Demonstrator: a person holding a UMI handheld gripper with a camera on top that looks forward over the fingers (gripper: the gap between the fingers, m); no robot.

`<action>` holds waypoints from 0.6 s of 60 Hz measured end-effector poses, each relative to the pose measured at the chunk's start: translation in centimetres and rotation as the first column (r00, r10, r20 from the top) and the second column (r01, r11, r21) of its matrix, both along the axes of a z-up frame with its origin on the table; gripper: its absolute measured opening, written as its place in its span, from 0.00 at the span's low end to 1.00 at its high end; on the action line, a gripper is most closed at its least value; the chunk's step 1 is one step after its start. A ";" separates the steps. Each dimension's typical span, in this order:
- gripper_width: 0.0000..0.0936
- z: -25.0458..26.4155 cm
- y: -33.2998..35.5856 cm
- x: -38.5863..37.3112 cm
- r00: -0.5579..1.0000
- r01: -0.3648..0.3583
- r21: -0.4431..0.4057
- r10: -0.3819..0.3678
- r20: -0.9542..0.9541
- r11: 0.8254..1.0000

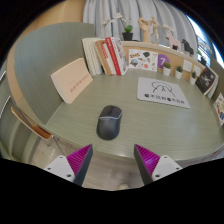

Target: Arrange mouse

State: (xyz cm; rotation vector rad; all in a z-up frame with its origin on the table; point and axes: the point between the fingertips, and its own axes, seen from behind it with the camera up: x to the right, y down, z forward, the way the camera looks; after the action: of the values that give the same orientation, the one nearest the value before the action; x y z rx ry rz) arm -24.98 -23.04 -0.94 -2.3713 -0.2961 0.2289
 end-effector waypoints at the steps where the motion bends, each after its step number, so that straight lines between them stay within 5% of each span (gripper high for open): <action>1: 0.89 -0.2 0.4 -0.4 1.000 -0.003 -0.005 0.003 0.004 1.000; 17: 0.84 -0.6 7.2 -3.6 0.999 0.039 -0.010 -0.039 0.034 0.999; 36: 0.41 -1.2 9.5 -3.2 0.991 0.115 -0.090 -0.107 0.084 0.989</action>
State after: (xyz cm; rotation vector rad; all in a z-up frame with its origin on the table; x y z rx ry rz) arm -28.20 -13.56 -2.14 -2.4856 -0.1931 0.0983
